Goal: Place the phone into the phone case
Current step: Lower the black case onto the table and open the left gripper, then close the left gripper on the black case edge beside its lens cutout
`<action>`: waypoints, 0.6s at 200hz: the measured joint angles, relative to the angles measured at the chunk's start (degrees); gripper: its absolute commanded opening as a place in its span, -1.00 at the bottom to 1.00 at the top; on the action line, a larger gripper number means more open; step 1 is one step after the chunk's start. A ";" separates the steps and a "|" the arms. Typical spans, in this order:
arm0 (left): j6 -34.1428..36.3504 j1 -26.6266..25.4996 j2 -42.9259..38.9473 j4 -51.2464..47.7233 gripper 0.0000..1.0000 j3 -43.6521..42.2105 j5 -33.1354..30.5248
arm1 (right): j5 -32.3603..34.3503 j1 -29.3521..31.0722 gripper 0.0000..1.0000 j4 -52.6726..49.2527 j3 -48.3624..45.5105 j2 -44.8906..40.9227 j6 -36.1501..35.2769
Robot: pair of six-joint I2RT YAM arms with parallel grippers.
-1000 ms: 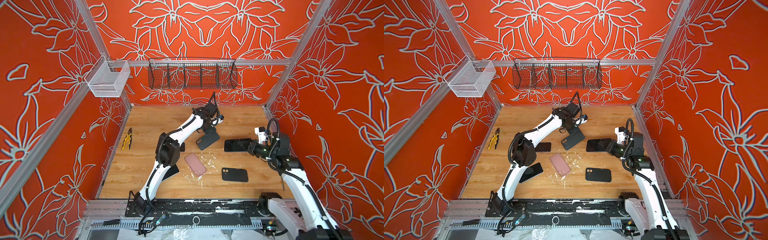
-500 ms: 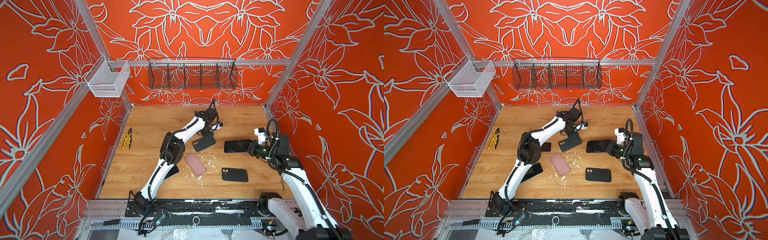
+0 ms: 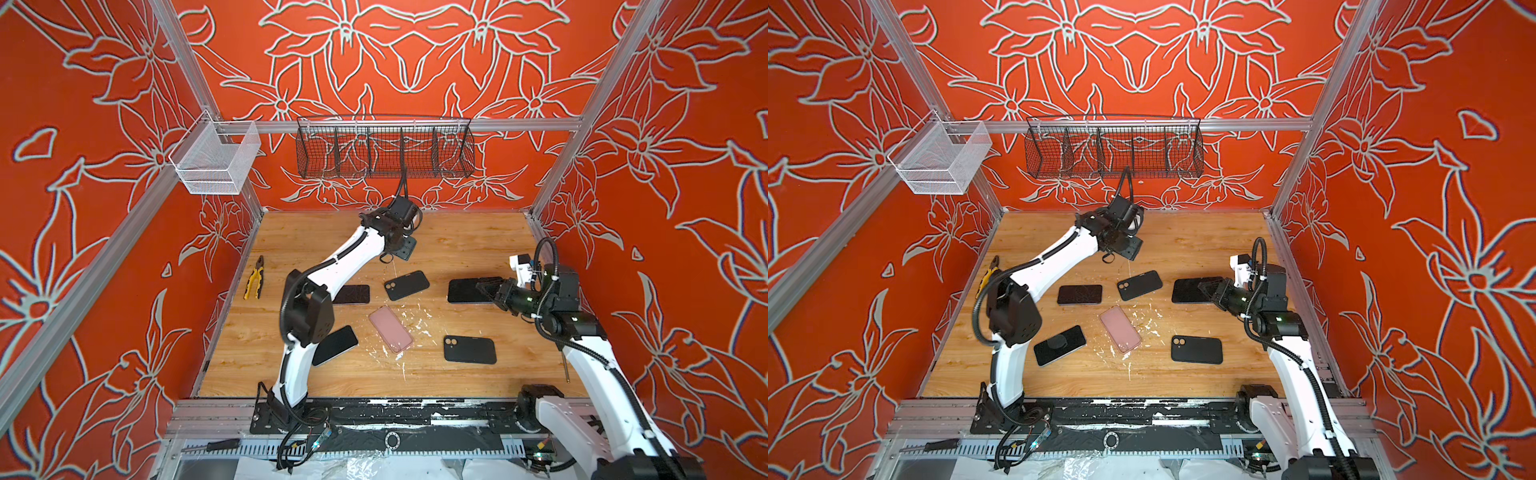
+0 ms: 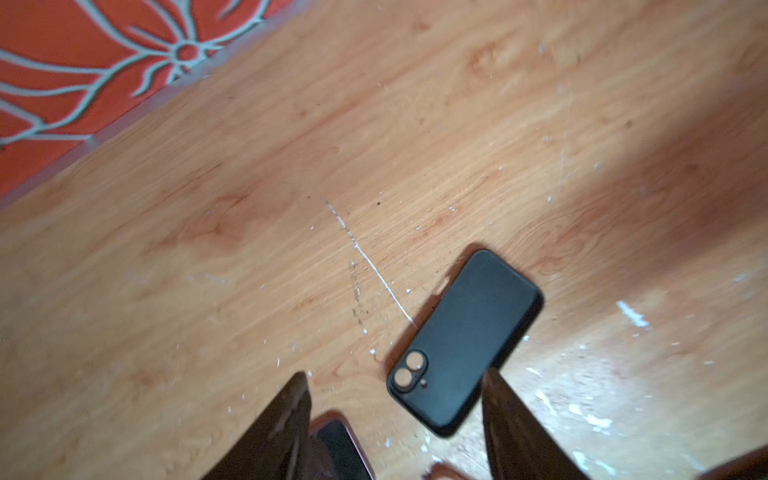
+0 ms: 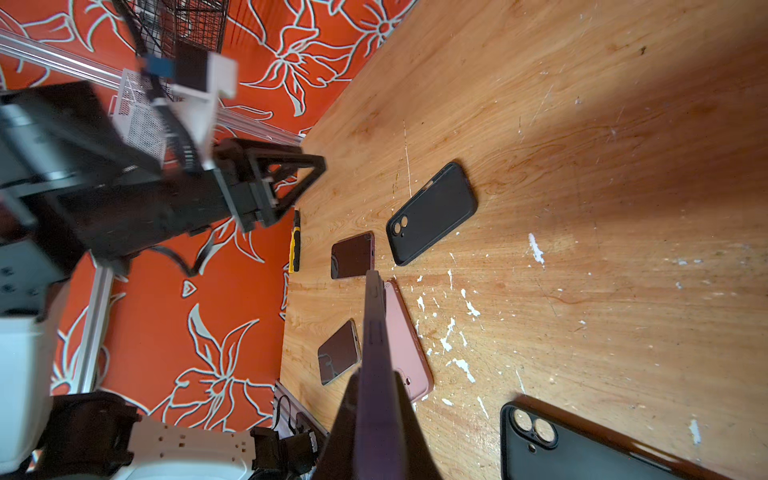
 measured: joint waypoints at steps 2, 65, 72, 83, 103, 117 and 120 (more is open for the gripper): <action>-0.55 0.00 -0.33 -0.02 0.24 -0.20 0.02 | 0.00 0.00 -1.00 0.09 -0.09 -0.02 0.02; -36.00 -0.02 -2.69 3.43 0.14 -22.08 10.69 | -0.04 0.00 -1.00 1.68 -1.18 0.81 -0.07; -38.49 -0.02 -1.79 3.58 0.13 -23.76 11.50 | -0.04 0.00 -1.00 1.97 -1.18 1.11 -0.09; -41.77 -0.02 -0.31 3.85 0.12 -24.98 12.09 | -0.04 0.00 -1.00 2.43 -1.18 1.75 -0.15; -45.64 -0.02 1.14 4.85 0.08 -24.92 12.15 | -0.04 0.00 -1.00 2.86 -1.20 2.67 -0.24; -47.45 0.00 1.55 5.42 0.04 -24.61 12.09 | -0.07 0.02 -1.00 3.17 -1.25 3.02 -0.24; -47.80 -0.02 1.60 5.66 0.00 -24.57 12.07 | -0.07 0.02 -1.00 3.23 -1.27 3.02 -0.24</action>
